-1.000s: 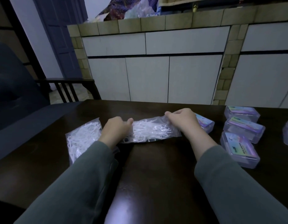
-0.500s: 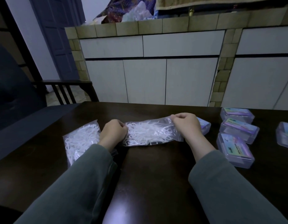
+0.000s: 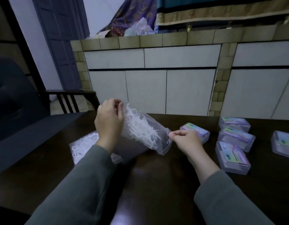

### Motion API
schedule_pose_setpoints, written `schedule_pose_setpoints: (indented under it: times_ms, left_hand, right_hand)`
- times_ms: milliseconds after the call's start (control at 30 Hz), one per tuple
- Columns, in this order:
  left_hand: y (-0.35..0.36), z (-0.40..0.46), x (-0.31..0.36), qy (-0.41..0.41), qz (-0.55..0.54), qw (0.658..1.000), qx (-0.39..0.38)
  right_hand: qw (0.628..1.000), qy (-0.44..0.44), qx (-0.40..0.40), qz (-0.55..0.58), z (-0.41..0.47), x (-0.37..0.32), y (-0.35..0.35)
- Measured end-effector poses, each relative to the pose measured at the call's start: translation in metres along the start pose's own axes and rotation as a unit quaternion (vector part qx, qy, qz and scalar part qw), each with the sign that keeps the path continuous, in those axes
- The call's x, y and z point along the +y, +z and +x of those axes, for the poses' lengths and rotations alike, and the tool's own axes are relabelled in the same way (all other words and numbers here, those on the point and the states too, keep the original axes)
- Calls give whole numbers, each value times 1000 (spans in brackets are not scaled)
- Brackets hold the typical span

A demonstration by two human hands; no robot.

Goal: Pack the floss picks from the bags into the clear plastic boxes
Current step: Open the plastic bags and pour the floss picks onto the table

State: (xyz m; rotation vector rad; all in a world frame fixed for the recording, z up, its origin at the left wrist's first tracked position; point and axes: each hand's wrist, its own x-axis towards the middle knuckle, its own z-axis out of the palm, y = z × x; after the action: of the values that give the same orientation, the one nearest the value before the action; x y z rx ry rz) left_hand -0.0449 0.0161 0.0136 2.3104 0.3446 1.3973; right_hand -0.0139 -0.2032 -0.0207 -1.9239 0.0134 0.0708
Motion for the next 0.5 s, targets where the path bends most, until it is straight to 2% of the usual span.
schedule_pose_setpoints:
  times_ms: [267, 500]
  left_hand:
    - [-13, 16, 9, 103, 30, 992, 60]
    - [-21, 23, 20, 149, 37, 983, 95]
  right_hand:
    - [998, 12, -26, 62, -13, 0, 14]
    - [999, -7, -41, 31, -16, 0, 30]
